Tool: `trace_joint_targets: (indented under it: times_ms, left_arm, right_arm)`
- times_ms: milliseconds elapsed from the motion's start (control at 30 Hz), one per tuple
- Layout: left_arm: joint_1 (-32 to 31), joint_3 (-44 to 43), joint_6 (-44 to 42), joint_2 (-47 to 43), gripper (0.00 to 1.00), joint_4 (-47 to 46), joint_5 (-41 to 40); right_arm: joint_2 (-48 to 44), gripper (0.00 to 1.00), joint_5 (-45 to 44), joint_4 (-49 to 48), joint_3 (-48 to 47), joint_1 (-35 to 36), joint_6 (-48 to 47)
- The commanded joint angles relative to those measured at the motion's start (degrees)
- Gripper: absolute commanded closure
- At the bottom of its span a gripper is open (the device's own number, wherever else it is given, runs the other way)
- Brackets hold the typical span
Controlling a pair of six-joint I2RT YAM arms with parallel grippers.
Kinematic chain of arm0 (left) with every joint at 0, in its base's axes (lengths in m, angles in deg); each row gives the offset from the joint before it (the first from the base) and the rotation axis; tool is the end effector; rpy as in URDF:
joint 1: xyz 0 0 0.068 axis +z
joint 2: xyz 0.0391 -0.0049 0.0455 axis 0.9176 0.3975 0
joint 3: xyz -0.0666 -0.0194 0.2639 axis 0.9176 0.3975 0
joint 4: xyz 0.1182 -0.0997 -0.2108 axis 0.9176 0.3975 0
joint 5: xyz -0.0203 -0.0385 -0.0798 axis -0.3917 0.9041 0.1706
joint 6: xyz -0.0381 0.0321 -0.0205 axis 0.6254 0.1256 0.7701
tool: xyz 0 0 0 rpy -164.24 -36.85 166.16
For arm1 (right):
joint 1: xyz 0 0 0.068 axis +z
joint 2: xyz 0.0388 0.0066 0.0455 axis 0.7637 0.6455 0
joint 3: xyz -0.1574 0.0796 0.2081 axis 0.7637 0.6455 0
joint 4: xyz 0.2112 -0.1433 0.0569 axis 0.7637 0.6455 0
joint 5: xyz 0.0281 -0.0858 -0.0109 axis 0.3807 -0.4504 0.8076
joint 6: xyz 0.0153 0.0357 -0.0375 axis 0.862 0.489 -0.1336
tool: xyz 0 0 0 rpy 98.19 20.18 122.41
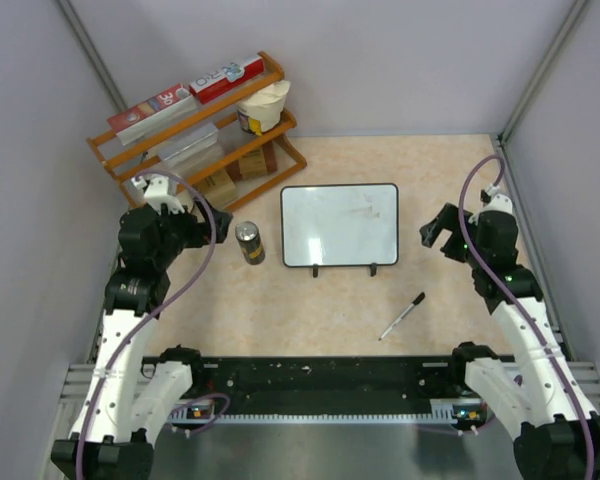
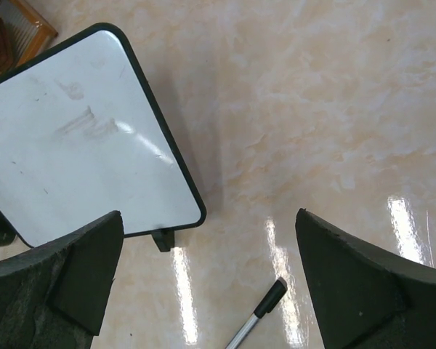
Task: Write a sentence on the whiteboard
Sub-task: Pick up the whiteboard marker from the center of the board.
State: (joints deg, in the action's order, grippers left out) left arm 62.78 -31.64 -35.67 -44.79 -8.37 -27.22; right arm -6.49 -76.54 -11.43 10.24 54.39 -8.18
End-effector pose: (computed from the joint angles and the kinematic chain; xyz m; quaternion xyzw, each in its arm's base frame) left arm 0.1697 -0.0183 0.3516 -0.0440 0.7906 -0.1963 0.5783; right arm 0.1799 0.0146 0.2904 0.1582 0.8446 0.1377 0.4927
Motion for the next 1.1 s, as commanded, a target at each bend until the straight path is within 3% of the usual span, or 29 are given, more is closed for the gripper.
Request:
trace_joint_targets:
  times_ms: [0, 67, 133, 167, 200, 367, 400, 600, 767, 900, 1067]
  left_arm:
    - [-1.3, -3.6, -3.6, 2.7, 0.01, 1.0, 10.6]
    - [-5.2, -4.6, -4.4, 4.8, 0.01, 1.8, 7.8]
    - [-13.8, -7.3, -5.4, 7.5, 0.01, 4.3, 3.0]
    - [-17.6, -8.4, -6.4, 8.8, 0.01, 5.3, -4.2]
    - [-24.6, -10.7, -6.7, 10.1, 0.01, 5.9, -6.7]
    - [-38.8, -14.9, -5.1, 22.4, 0.01, 5.1, -10.7]
    - [-44.1, -15.8, -5.1, 24.3, 0.01, 4.8, -14.2]
    - [-60.1, -24.3, -3.6, 45.5, 0.03, 3.4, -16.7]
    - [-68.4, -33.8, -3.2, 58.4, 0.08, 3.6, -17.7]
    - [-73.5, -38.4, -2.5, 67.7, 0.17, 3.9, -17.4]
    - [-75.0, -38.3, -1.8, 72.9, 0.36, 1.2, -17.5]
  right_arm:
    - [0.6, 0.01, 1.6, 0.4, -2.3, -0.3, -0.4]
    - [1.0, 0.01, 1.7, 0.6, -2.1, -0.2, -0.4]
    - [1.3, 0.01, 2.5, 0.5, -1.7, -0.3, -0.4]
    - [1.4, 0.01, 2.8, 0.5, -1.4, -0.3, -0.3]
    - [1.5, 0.01, 3.1, 0.5, -1.2, -0.4, -0.2]
    - [2.2, 0.01, 2.3, 0.4, 0.6, -0.3, 1.0]
    - [2.5, 0.01, 2.1, 0.4, 1.1, -0.3, 1.0]
    - [3.7, 0.01, 0.3, 0.5, 4.1, -1.6, 3.8]
    - [4.9, 0.01, 1.0, 0.4, 6.5, -7.2, 6.5]
    - [6.8, 0.01, 6.6, 0.3, 8.1, -15.1, 6.9]
    - [7.5, 0.01, 8.2, 0.2, 8.5, -19.4, 5.3]
